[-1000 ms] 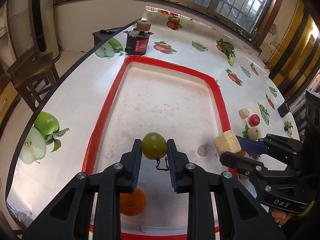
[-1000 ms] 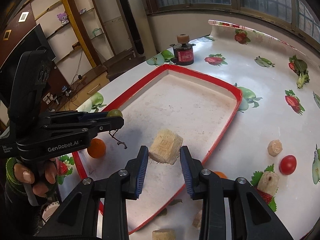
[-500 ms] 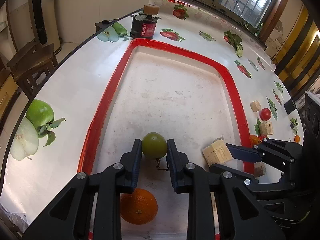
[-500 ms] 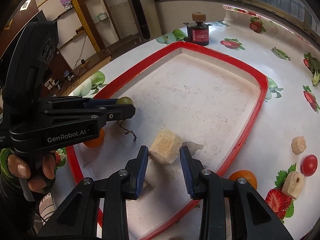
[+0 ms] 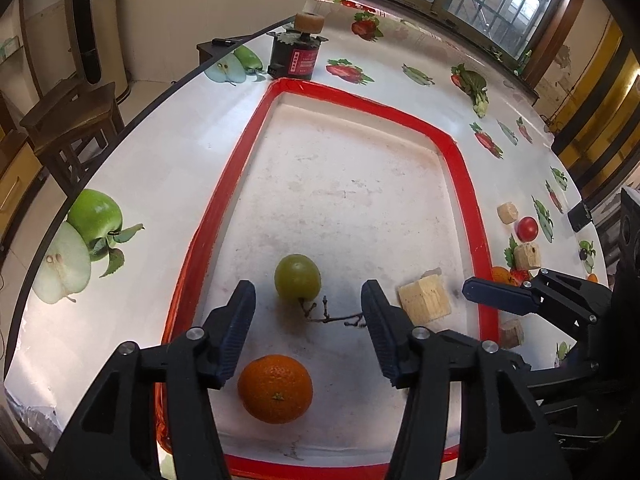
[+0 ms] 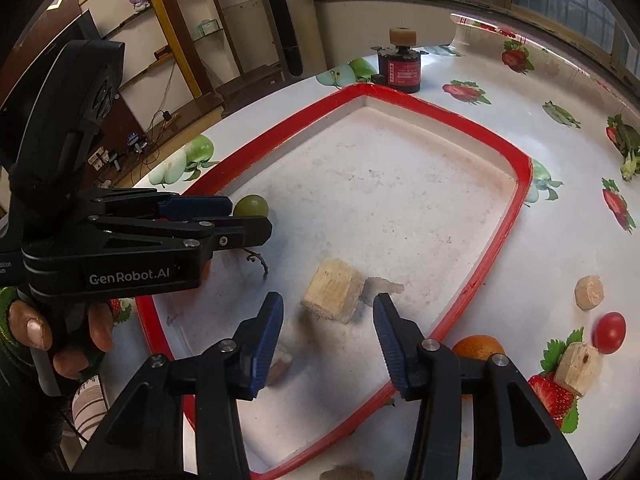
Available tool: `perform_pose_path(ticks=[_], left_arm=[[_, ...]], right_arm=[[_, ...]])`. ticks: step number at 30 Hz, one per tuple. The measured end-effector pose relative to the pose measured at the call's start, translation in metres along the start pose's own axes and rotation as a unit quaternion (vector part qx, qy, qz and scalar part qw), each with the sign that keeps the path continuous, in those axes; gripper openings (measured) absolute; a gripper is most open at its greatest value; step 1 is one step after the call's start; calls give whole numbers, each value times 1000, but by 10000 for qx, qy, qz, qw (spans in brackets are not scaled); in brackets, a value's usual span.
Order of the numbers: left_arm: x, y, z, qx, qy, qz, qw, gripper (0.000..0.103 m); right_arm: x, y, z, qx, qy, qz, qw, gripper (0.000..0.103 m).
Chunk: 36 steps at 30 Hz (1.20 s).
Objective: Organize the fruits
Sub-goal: 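Open the left tool to release the green tomato while the right tool releases its cube, then grasp the red tomato with the left tool while the right tool grasps a third beige cube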
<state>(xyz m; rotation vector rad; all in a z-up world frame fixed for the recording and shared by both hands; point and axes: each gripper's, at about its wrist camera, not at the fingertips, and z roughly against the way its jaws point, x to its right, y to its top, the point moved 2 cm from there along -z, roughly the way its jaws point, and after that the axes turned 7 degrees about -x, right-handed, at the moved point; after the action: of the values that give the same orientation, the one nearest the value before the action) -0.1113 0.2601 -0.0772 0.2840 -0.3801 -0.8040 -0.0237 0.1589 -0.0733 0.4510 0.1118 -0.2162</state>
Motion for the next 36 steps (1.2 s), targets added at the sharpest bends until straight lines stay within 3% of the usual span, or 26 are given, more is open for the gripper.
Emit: perform_pose_path(ticks=[17, 36], left_arm=[[29, -4, 26, 185, -3, -187, 9997, 54], [102, -14, 31, 143, -270, -813, 9962, 54]], right_arm=[[43, -37, 62, 459, -220, -490, 9975, 52], [110, -86, 110, 741, -618, -1244, 9875, 53]])
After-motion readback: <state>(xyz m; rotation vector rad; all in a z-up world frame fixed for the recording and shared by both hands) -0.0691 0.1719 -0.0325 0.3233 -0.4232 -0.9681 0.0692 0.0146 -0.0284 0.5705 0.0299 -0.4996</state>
